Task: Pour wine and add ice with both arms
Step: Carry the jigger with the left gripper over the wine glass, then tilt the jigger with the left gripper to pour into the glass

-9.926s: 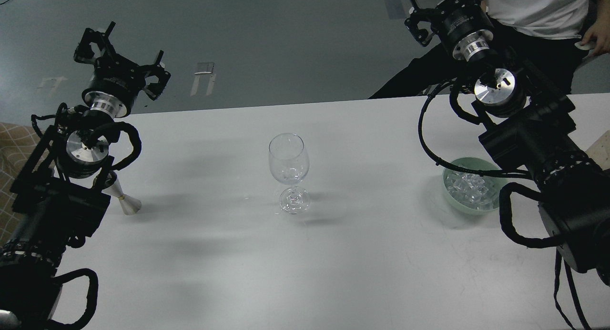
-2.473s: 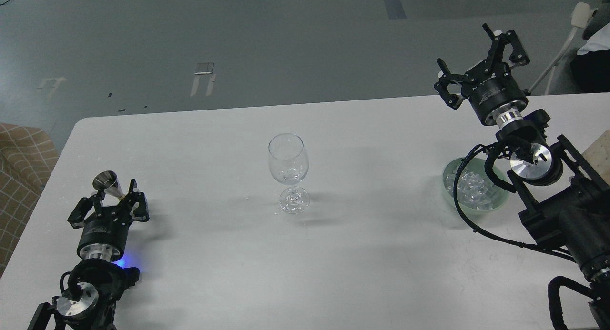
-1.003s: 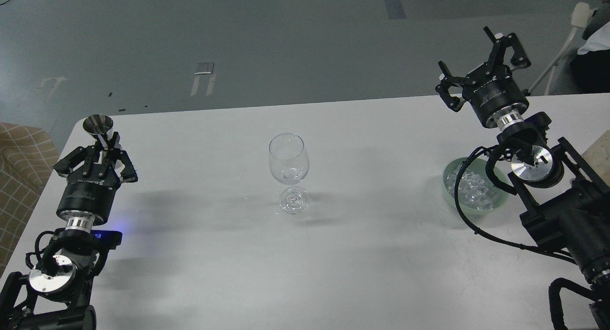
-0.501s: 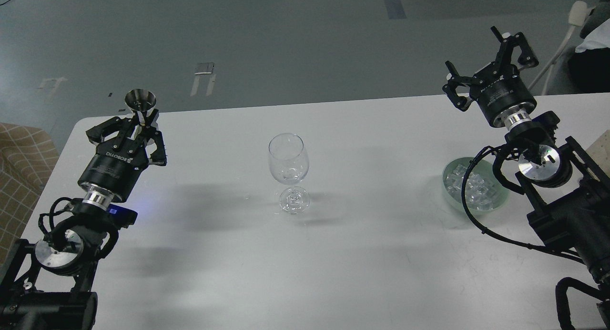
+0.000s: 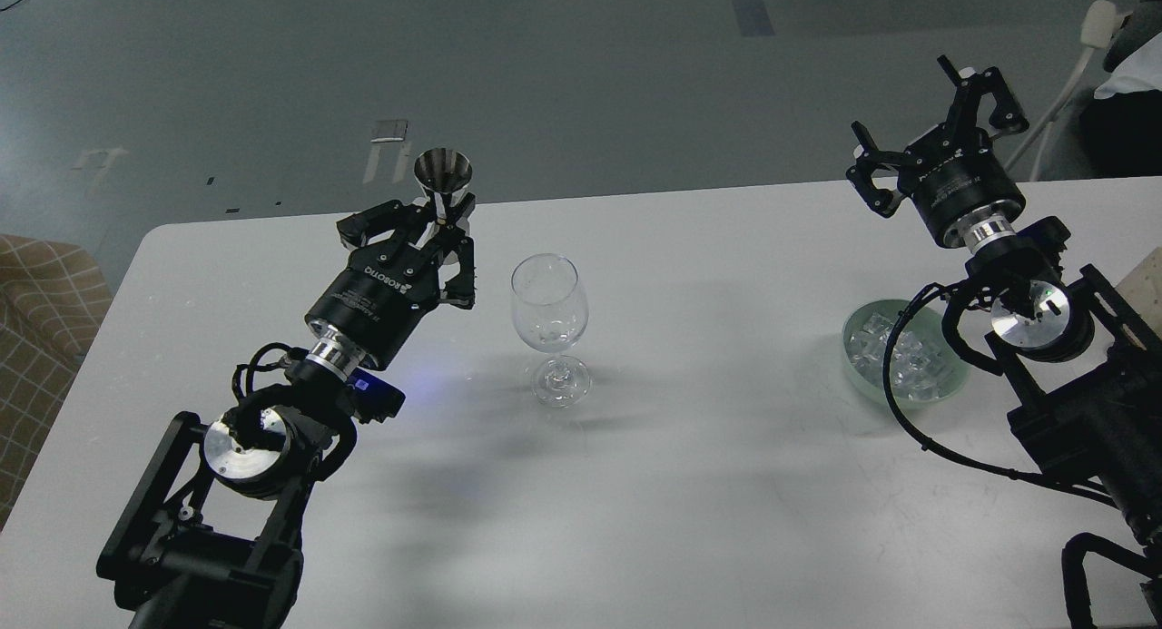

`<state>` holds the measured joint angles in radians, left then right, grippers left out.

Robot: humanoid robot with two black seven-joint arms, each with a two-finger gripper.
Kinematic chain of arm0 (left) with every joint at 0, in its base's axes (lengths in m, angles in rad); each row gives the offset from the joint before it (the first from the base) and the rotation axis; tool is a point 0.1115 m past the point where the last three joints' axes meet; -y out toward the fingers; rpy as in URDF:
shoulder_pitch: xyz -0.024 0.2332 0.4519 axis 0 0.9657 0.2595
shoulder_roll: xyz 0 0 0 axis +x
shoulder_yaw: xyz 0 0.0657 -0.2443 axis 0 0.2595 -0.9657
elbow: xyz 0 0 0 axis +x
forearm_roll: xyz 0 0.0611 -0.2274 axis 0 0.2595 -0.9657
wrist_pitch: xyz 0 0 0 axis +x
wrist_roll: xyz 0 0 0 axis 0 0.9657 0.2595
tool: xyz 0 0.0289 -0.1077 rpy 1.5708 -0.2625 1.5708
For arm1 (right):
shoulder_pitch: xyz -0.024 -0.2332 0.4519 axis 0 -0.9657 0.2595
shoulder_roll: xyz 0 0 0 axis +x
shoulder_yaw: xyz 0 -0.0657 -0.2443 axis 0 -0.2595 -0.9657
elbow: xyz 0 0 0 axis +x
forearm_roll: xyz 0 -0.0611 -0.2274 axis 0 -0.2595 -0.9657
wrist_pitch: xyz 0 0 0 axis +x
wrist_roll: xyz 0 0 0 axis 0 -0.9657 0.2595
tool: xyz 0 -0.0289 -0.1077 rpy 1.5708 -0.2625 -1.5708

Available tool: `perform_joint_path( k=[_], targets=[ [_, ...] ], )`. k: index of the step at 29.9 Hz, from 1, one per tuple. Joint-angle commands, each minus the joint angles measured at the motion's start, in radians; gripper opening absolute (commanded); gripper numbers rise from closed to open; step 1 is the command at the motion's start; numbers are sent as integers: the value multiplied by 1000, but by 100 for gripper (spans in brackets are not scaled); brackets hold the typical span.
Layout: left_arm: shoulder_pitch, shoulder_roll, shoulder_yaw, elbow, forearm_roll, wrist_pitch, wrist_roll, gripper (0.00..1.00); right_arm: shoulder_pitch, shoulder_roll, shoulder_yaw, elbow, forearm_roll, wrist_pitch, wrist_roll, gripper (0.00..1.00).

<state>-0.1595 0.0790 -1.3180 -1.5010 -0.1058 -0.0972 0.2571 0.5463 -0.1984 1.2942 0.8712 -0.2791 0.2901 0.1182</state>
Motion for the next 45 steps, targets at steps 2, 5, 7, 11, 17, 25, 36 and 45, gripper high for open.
perform_joint_path(
  k=[2, 5, 7, 11, 17, 25, 36, 45],
  targets=[
    [-11, 8, 39, 13, 49, -9, 1, 12, -8, -1, 2, 0, 0, 0, 0, 100],
    [-14, 18, 45, 19, 115, -15, -2, 12, -12, -1, 4, 2, 0, 0, 1, 100],
    [-15, 15, 40, 22, 188, -15, -4, 12, -12, -1, 7, 3, 1, 0, 0, 100],
    [-18, 21, 28, 44, 218, -15, -1, 12, -12, 0, 7, 5, 1, 0, 1, 100],
    [-29, 65, 36, 44, 232, -71, 22, 13, -16, 4, 8, 6, 1, 0, 1, 100],
    [-58, 81, 40, 39, 325, -87, 24, 12, -14, 8, 11, 6, 1, 1, 1, 100],
    [-69, 107, 45, 42, 523, -166, 31, 12, -14, -1, 13, 6, 1, 1, 1, 100],
    [-78, 120, 46, 36, 644, -208, 44, 11, -14, 8, 14, 6, 3, 3, 1, 100]
  ],
)
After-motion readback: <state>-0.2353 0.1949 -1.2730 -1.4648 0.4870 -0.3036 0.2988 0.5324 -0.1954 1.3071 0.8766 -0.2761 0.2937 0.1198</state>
